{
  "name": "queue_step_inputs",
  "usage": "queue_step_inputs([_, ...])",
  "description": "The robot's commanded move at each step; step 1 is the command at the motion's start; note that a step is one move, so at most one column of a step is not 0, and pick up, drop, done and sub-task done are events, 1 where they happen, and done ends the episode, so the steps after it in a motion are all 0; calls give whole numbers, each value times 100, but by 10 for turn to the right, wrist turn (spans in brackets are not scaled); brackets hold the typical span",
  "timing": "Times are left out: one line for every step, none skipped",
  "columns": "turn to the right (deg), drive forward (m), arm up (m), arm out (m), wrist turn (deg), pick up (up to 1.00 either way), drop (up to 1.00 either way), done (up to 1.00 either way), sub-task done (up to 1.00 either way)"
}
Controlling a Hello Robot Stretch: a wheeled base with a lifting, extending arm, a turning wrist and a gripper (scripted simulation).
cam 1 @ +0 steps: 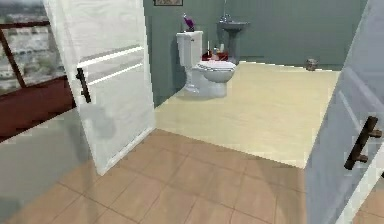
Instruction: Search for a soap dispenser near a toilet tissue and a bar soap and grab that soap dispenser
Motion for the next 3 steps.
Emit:
queue_step_inputs([0,70,0,0,0,0,0,0,0])
queue_step_inputs([270,0,0,0,0,0,0,0,0])
queue_step_inputs([0,100,0,0,0,0,0,0,0])
